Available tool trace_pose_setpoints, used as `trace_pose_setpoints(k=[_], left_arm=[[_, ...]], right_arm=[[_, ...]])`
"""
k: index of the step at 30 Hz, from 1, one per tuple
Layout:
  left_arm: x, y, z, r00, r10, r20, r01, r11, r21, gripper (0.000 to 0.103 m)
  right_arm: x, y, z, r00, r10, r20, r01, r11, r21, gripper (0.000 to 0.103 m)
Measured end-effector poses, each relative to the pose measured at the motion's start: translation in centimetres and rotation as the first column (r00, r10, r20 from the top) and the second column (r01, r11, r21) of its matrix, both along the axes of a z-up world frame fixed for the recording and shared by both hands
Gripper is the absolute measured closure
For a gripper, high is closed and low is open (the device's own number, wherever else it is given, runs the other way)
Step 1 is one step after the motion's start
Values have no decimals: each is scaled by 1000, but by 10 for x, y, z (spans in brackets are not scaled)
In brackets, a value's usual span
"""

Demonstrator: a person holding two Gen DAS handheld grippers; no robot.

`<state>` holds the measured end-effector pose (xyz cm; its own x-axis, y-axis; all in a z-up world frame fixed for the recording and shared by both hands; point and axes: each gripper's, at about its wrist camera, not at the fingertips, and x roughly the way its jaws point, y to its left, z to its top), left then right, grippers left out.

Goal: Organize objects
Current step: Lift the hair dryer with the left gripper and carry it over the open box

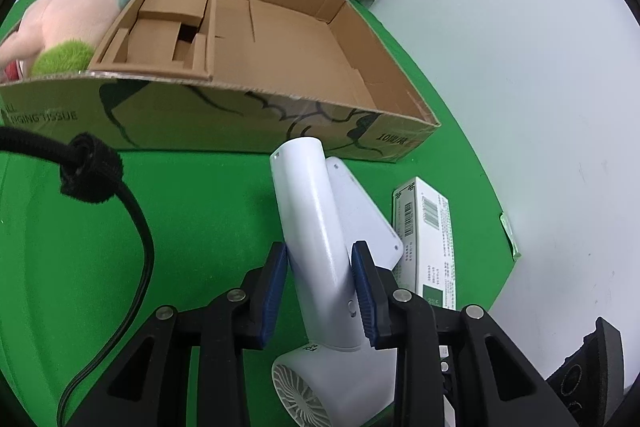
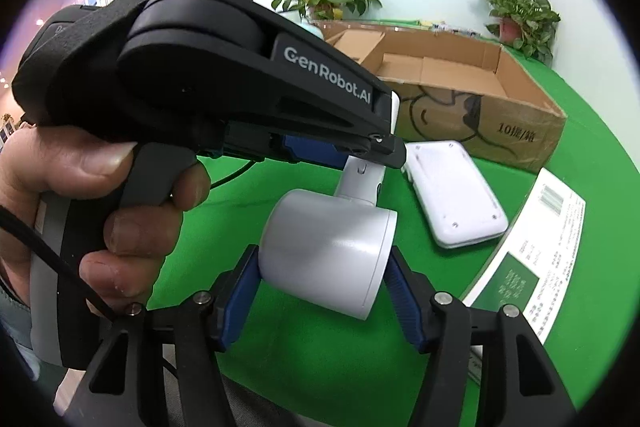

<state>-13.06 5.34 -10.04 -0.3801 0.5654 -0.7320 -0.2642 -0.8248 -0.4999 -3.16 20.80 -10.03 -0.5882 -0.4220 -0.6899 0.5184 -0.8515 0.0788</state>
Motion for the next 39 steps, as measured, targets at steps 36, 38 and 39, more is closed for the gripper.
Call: trace_pose_setpoints(k=[36, 38, 39], left_arm=[[-27, 14, 109, 979, -21, -202, 14, 999, -33, 73], [-31, 16, 118, 976, -32, -213, 26, 999, -31, 73], [-33, 18, 122, 975, -37, -220, 30, 999, -33, 73]], right_arm=[[-50, 6, 58, 990, -27, -139, 21, 999, -49, 43], [-52, 7, 64, 988, -38, -148, 31, 998, -48, 43], [-54, 7, 67, 987, -44, -154, 37, 998, -48, 43]])
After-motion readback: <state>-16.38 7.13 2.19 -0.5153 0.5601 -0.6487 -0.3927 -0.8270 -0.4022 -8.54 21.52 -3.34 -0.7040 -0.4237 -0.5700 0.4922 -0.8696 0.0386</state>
